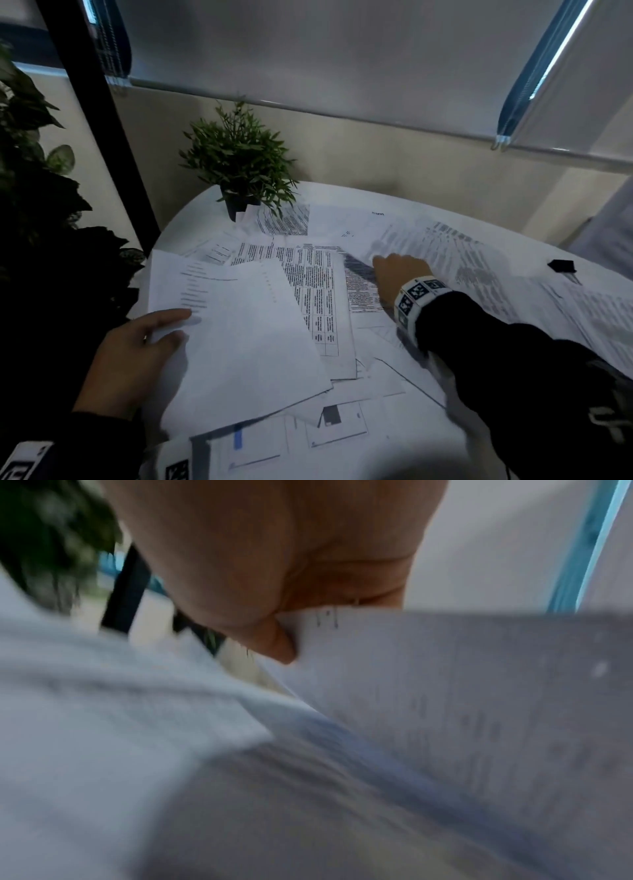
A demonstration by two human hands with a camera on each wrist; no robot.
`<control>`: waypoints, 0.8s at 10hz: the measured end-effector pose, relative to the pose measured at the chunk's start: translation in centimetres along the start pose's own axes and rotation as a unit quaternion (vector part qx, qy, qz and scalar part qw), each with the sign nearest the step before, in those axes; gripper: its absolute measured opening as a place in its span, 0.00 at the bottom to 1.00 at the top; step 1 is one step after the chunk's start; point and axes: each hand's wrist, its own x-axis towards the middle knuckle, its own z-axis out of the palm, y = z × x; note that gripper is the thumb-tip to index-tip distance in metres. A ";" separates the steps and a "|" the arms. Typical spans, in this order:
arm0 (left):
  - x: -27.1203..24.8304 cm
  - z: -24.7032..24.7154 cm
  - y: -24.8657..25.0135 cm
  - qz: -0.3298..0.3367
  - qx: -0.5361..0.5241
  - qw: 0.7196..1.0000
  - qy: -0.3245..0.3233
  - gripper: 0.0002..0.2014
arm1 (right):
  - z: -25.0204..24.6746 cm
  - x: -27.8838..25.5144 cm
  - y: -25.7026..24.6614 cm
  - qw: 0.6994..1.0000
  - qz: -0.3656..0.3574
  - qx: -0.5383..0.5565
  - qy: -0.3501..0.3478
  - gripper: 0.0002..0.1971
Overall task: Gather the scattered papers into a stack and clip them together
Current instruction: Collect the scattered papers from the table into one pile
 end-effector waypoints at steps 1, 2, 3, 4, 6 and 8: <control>0.2 0.4 0.1 -0.074 -0.088 0.993 0.027 0.10 | -3.3 -3.1 -3.5 0.987 -0.096 0.120 0.048 0.22; 0.2 0.4 0.5 -0.222 -0.219 0.950 0.012 0.31 | -4.3 -8.1 -8.7 0.939 -0.313 0.120 0.083 0.26; -0.5 0.1 0.8 -0.250 -0.261 0.930 -0.071 0.40 | -3.3 -10.4 -11.8 0.890 -0.446 0.079 0.055 0.27; -1.0 0.3 1.0 -0.156 -0.153 0.975 -0.038 0.20 | -3.4 -9.5 -11.7 0.854 -0.446 0.258 -0.069 0.22; 0.4 -0.7 -0.9 -0.076 0.004 0.996 0.041 0.32 | -0.3 -1.1 -7.1 0.930 0.135 0.325 -0.103 0.55; 0.0 -0.1 -0.1 -0.016 0.010 0.999 0.031 0.41 | 1.2 0.4 -7.8 0.895 0.156 0.414 -0.049 0.26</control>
